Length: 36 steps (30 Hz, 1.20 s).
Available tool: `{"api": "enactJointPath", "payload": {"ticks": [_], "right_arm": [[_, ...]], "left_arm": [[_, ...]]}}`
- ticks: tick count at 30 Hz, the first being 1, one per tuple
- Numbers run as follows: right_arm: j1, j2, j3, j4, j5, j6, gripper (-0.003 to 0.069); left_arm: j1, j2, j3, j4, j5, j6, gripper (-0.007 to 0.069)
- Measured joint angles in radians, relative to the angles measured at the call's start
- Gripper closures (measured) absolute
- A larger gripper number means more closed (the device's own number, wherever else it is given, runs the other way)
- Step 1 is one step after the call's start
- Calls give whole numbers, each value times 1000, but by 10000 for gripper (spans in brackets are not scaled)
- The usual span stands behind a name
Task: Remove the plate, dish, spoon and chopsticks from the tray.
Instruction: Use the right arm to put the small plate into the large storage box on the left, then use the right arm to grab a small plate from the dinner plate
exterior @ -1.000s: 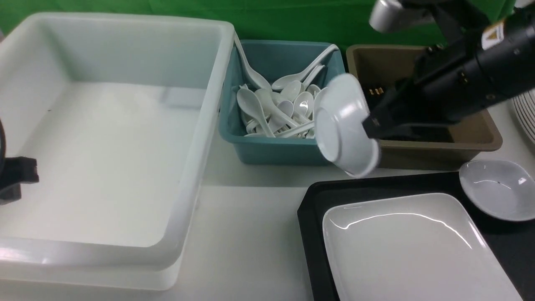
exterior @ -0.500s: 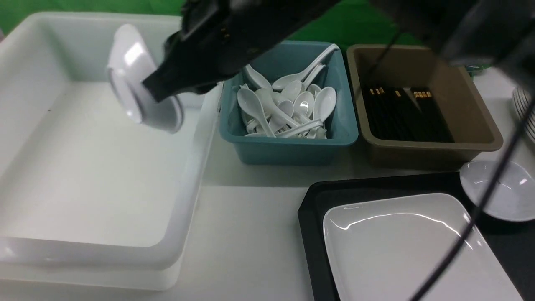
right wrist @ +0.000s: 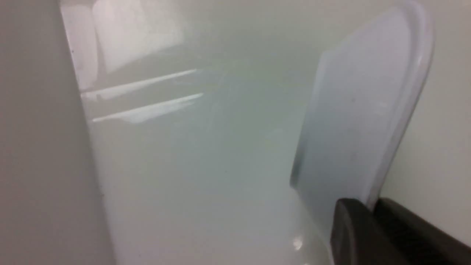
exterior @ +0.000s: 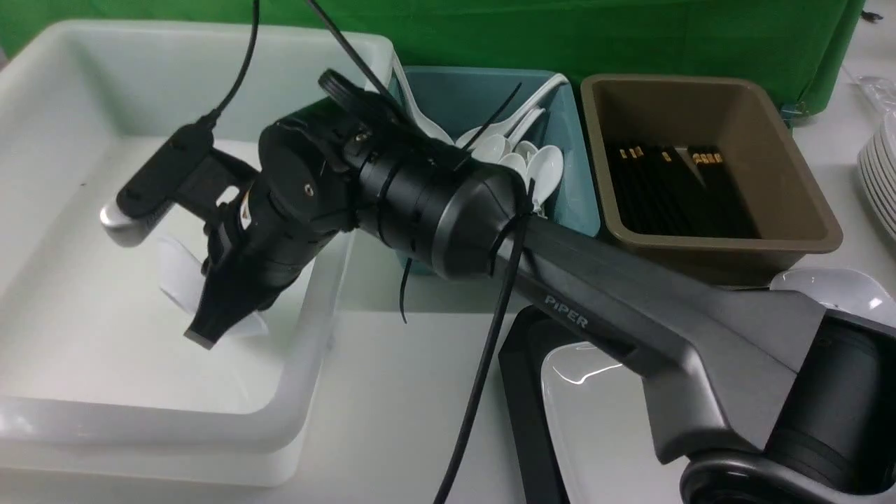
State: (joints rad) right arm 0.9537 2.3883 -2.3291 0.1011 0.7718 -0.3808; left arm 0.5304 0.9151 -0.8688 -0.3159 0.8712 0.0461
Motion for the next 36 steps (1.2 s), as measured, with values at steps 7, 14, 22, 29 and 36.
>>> {"api": "enactJointPath", "payload": {"ticks": [7,14,22,29,36], "right_arm": [[14,1,0,-7,14,10,405],[30,-11,-20,-13,105,79,188],[-24,-164,-83,-344,361,193,530],[-311,-460,108,-325,361,240,642],[-710,-769,685,-285,353,292,632]], "left_arm": [[0,0,0,-22,0,10,615],[0,0,0,-42,-1,42,615],[-107,0,0,-62,0,109,615],[-375,0,0,-6,0,128,615],[-544,0,0,24,-7,130,615]]}}
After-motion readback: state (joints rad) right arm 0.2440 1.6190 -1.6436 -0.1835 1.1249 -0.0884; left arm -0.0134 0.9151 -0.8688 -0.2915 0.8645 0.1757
